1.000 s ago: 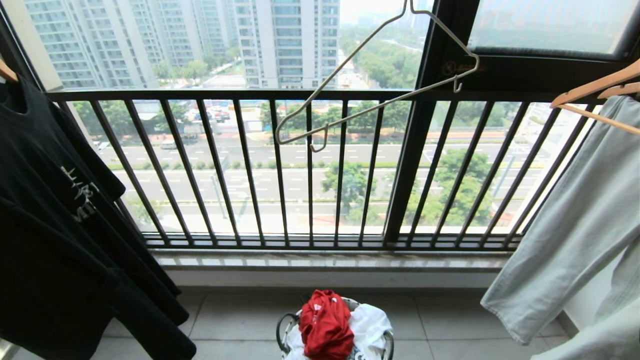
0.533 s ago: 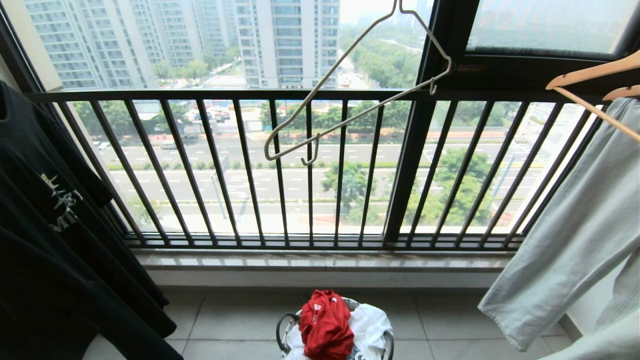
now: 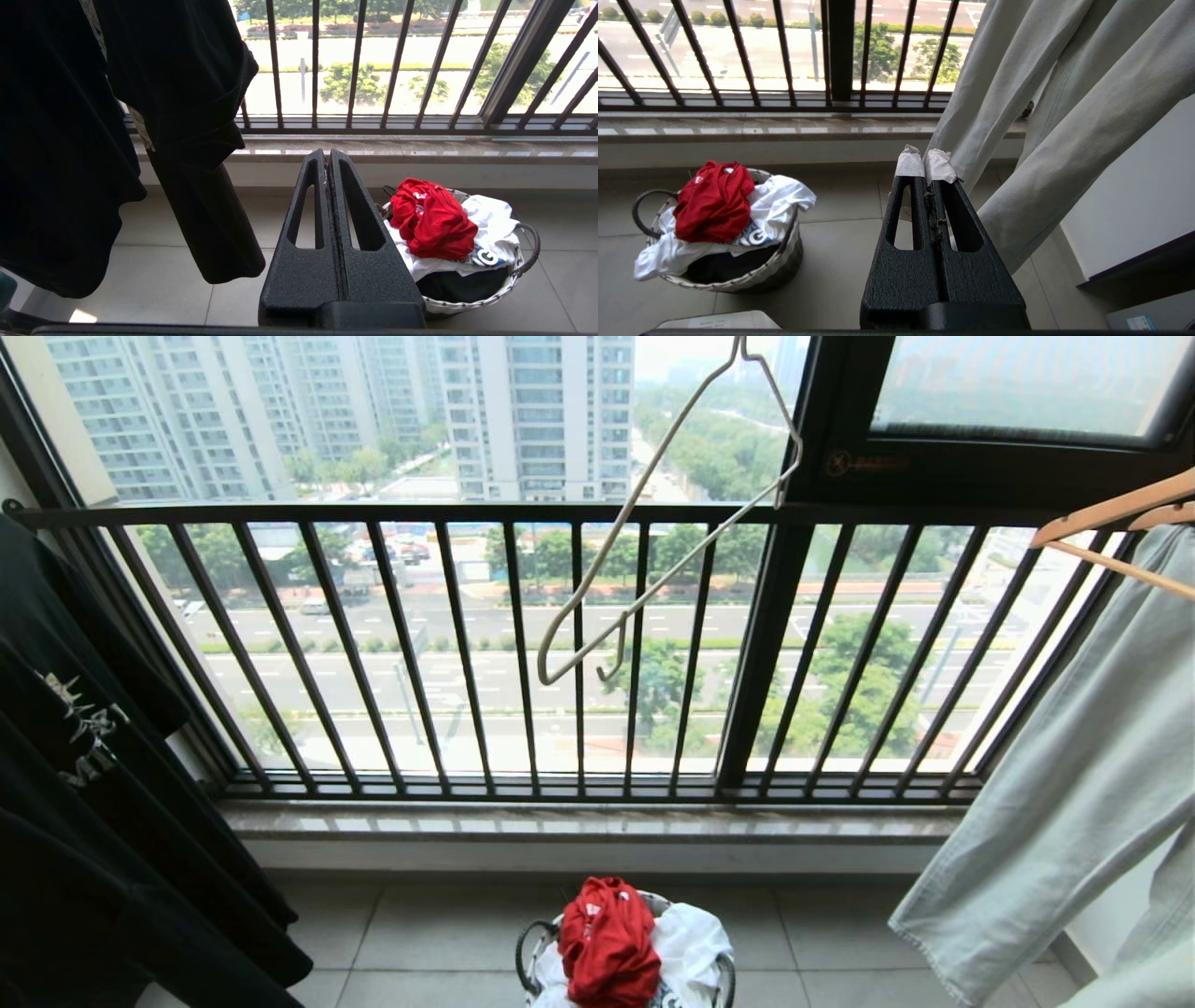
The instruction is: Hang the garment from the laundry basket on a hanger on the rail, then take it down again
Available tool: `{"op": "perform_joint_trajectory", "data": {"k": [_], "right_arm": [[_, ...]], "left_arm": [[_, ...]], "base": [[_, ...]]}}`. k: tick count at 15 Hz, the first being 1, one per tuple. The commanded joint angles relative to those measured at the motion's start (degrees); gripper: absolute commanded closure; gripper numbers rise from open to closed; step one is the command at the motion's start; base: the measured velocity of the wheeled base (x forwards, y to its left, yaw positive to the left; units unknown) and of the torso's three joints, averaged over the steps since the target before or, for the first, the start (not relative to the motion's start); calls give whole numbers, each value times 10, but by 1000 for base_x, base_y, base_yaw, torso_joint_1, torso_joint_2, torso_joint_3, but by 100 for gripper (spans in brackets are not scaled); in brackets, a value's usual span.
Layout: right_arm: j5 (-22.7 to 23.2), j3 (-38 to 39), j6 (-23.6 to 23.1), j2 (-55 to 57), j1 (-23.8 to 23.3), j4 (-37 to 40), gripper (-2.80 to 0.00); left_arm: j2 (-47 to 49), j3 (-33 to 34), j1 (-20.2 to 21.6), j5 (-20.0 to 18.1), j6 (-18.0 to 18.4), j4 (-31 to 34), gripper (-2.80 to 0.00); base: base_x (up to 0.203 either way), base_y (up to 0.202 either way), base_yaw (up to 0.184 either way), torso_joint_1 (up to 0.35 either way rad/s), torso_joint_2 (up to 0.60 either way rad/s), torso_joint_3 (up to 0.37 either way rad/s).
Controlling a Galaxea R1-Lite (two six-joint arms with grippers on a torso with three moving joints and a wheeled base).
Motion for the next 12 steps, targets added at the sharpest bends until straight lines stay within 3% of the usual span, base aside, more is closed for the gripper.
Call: {"op": "perform_joint_trajectory", "data": {"k": [1, 3, 6, 12], "right_arm": [[20, 62, -1, -46, 6, -5, 0], [54, 151, 0, -102, 8, -57, 0], [86, 262, 13, -108, 9, -256, 0], [106, 272, 40, -108, 9, -237, 0]], "left_arm": [[1, 0, 0, 0, -6, 0, 0], [1, 0, 0, 2, -19, 0, 0], [1, 0, 0, 3, -22, 0, 0], [1, 0, 0, 3, -22, 0, 0]], "base": [[0, 0, 0, 0, 0, 0], [0, 0, 0, 0, 0, 0], [0, 0, 0, 0, 0, 0], [0, 0, 0, 0, 0, 0]]}}
